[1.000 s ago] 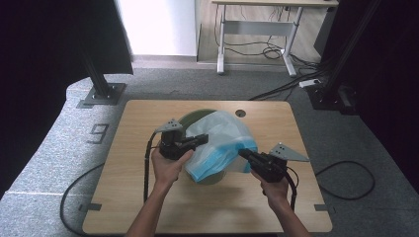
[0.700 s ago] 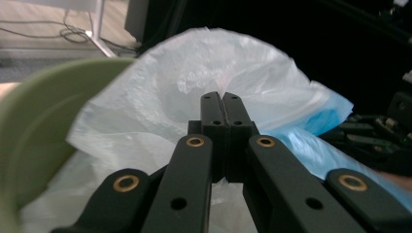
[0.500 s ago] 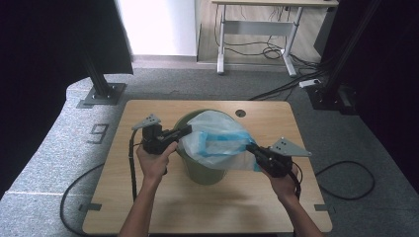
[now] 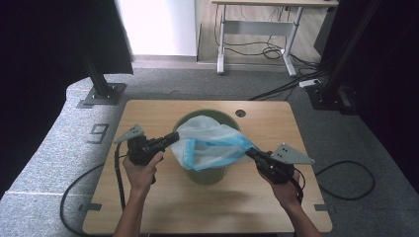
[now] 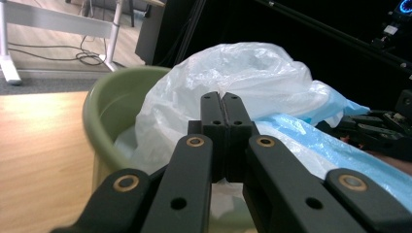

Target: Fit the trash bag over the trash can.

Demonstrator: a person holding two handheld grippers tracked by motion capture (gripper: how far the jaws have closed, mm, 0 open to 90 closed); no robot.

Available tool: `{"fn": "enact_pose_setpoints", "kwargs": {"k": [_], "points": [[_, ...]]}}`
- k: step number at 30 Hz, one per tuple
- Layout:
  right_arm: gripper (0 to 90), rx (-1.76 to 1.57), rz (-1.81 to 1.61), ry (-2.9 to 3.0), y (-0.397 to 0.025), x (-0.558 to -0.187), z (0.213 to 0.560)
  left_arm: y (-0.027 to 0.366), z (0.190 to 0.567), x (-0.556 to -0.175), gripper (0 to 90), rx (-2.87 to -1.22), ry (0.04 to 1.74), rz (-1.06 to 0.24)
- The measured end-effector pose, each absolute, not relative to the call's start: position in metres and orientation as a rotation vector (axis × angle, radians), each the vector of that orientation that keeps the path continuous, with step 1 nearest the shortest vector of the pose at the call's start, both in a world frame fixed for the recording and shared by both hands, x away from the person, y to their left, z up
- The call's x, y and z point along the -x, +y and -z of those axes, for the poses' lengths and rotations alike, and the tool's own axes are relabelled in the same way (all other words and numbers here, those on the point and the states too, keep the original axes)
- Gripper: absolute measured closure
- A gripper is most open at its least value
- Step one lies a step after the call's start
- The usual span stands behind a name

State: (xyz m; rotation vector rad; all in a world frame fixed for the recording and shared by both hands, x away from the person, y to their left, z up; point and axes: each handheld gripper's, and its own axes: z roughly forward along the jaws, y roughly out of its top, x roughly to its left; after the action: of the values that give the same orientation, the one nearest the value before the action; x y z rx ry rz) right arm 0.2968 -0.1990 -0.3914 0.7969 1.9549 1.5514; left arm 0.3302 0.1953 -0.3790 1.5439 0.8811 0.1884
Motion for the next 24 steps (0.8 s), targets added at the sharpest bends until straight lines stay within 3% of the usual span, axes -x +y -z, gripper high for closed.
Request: {"fn": "enact_pose_setpoints", "kwargs": {"k": [8,24], "points": [[88.3,-0.793,-1.560,2.050,-0.194,-0.281,0.421,0.208,0.404,-0.314,89.7,-1.562,0.906,-0.205],[88.4,-0.871,-1.568,2.149,-0.190,-0.285,0.471,0.215,0.424,-0.320,89.7,-1.559,0.979,-0.237]]}}
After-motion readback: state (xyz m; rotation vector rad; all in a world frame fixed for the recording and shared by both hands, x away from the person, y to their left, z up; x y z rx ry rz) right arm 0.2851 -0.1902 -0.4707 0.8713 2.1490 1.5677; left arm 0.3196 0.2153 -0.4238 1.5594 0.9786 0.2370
